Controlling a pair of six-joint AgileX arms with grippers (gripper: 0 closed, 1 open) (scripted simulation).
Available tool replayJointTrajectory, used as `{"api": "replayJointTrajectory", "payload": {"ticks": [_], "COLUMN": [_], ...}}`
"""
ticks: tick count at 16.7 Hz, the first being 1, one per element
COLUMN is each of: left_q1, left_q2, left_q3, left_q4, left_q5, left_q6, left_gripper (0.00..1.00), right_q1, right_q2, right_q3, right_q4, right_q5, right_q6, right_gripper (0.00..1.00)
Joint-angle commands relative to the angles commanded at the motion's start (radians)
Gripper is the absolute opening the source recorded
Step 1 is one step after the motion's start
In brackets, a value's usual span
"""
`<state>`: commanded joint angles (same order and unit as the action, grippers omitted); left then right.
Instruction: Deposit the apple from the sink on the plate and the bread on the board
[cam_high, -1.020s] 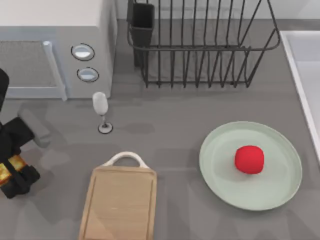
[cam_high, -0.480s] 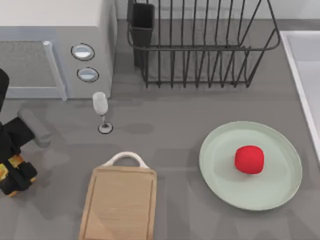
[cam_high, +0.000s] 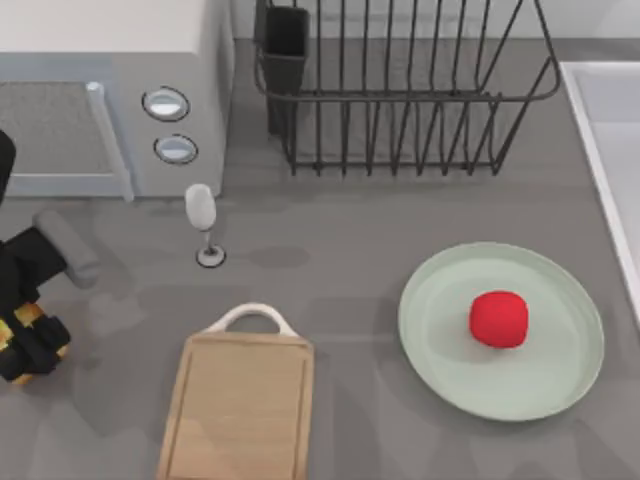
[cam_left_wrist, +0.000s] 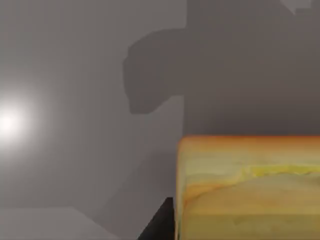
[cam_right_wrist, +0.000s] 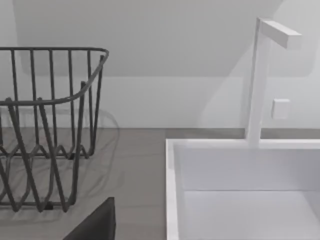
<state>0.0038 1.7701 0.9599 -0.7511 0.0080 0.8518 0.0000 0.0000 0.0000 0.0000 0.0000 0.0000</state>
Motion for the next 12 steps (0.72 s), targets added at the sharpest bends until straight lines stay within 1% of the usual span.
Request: {"api": "replayJointTrajectory", "payload": {"ticks": [7,9,12], "left_q1": [-0.003,-0.003,-0.002], "left_q2": [-0.119,-0.141,-0.143], "left_q3": [0.192,0.222,0.224], "left_q4": [-0.328,-0.366,-0.370], "left_q5": [0.000,0.000,0.000], "left_q6": [-0.004,-0.006,-0.007], "left_gripper": [0.00,0.00,0.00], "right_q1": [0.000,0.000,0.000], "right_q2": [0.000,0.000,0.000], "right_q3": [0.000,0.000,0.000], "right_q4": [0.000,0.000,0.000], "right_q5": [0.000,0.000,0.000], "right_q6": [0.000,0.000,0.000], "right_gripper": [1.00,1.00,1.00]}}
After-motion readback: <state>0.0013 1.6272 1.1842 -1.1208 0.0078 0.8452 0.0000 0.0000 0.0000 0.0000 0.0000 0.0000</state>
